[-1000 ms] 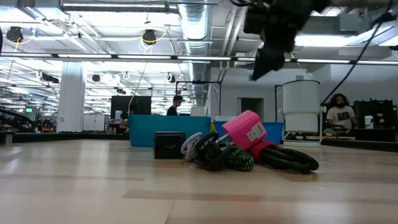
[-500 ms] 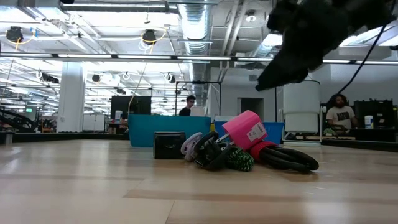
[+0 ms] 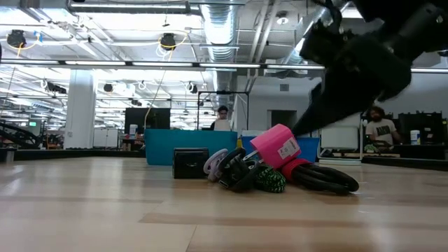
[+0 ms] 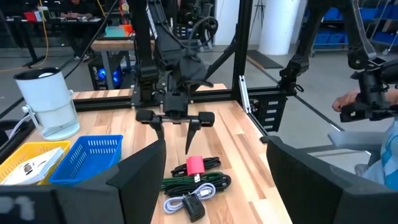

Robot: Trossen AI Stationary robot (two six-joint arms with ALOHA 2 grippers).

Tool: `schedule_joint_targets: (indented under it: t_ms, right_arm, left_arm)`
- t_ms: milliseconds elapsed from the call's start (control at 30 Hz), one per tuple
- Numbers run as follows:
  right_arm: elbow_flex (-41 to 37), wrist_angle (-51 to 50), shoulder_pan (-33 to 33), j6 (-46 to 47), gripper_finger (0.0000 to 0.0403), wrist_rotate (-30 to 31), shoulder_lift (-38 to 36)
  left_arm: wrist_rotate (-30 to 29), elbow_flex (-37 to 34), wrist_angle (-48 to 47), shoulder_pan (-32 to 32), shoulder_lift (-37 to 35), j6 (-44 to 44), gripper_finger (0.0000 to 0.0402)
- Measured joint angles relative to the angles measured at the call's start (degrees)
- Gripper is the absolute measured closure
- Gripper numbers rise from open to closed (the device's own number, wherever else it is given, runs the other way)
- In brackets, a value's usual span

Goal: Pick and place items into bin
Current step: Put the pink charger adapter into the small blue bin

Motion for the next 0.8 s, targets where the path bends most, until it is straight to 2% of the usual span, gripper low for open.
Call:
schedule_joint_targets:
  t_ms: [500,800]
  right_arm:
    - [2.21,-2.0,3.85,1.59,0.0142,-0.22,1.05]
    - [2.29,-0.96,3.83,0.93,0.0142,-0.68,1.72]
  left_arm:
    - [-0.15,0.0,0.0,-0.01,0.0,0.13,0.0133]
    - [-0.13,0.0,0.0,0.0,0.0,0.14,0.0133]
